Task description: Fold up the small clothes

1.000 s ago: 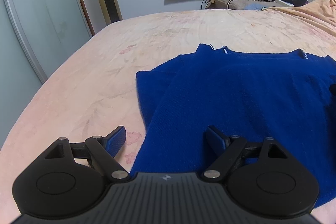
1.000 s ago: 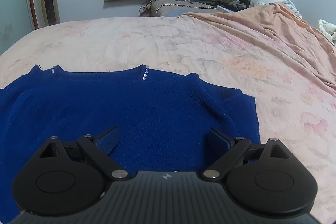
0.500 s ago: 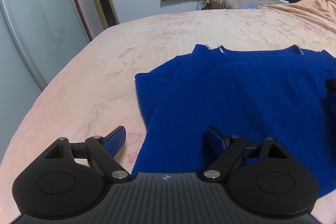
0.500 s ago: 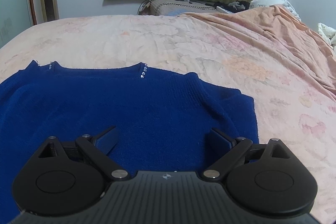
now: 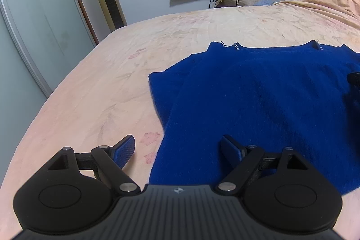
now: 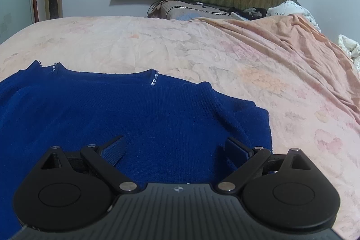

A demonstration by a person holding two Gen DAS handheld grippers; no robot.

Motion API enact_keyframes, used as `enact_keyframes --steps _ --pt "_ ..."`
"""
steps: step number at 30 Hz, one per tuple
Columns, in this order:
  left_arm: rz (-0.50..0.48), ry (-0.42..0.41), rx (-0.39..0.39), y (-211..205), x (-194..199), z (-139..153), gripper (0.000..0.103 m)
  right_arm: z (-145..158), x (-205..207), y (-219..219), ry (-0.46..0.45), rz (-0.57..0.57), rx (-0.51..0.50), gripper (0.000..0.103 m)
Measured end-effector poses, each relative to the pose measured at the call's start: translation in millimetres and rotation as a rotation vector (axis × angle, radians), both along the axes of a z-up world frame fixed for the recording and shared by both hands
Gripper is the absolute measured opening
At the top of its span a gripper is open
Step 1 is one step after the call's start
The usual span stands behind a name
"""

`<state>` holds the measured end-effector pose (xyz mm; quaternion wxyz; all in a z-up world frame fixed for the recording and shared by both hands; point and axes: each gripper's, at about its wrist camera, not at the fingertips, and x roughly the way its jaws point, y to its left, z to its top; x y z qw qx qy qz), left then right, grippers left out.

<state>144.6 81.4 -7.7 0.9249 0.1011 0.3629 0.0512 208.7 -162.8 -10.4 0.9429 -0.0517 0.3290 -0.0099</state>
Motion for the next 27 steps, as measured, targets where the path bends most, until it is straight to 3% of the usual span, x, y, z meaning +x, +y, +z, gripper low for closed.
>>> enact_keyframes --steps 27 --pt "-0.017 -0.015 0.011 1.5 -14.5 5.1 0.084 2.9 -7.6 4.9 -0.023 0.009 -0.054 0.096"
